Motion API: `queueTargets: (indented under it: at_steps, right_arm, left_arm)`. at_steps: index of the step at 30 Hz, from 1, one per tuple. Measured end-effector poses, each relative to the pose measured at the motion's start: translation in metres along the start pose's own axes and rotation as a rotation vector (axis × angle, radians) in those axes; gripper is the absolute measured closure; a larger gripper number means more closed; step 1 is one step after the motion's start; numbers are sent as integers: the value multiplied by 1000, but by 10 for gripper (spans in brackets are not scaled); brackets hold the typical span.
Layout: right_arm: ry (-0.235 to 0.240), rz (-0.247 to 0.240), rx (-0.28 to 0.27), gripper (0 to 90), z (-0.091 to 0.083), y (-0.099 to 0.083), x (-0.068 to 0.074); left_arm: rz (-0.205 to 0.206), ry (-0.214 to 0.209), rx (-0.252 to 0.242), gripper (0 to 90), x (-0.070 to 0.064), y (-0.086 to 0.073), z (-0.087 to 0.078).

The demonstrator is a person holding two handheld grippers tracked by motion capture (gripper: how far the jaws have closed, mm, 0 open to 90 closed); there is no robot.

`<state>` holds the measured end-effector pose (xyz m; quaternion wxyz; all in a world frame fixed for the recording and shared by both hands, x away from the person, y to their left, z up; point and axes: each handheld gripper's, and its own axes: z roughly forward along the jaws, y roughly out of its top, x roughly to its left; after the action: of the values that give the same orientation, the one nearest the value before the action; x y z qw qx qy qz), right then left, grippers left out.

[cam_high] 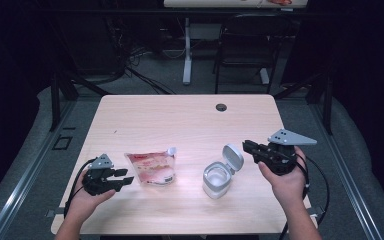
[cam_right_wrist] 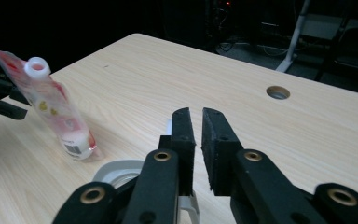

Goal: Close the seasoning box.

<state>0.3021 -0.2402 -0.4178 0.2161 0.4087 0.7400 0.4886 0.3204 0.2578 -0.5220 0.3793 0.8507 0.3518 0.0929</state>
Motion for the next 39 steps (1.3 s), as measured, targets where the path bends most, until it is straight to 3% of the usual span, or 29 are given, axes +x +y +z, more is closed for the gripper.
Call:
queueTargets:
  at_steps: [4, 9, 23, 39]
  right_arm:
    - [-19, 27, 13, 900, 0, -7, -10]
    - [-35, 46, 36, 900, 5, -17, -17]
    - [-4, 56, 69, 900, 22, -30, -9]
    - [23, 51, 82, 900, 30, -34, 0]
  left_arm:
    - [0, 2, 0, 566, 1, 0, 1]
    - [-7, 1, 2, 566, 2, -1, 1]
    - [-7, 1, 11, 567, 2, -3, 3]
    - [-1, -1, 16, 567, 2, -2, 4]
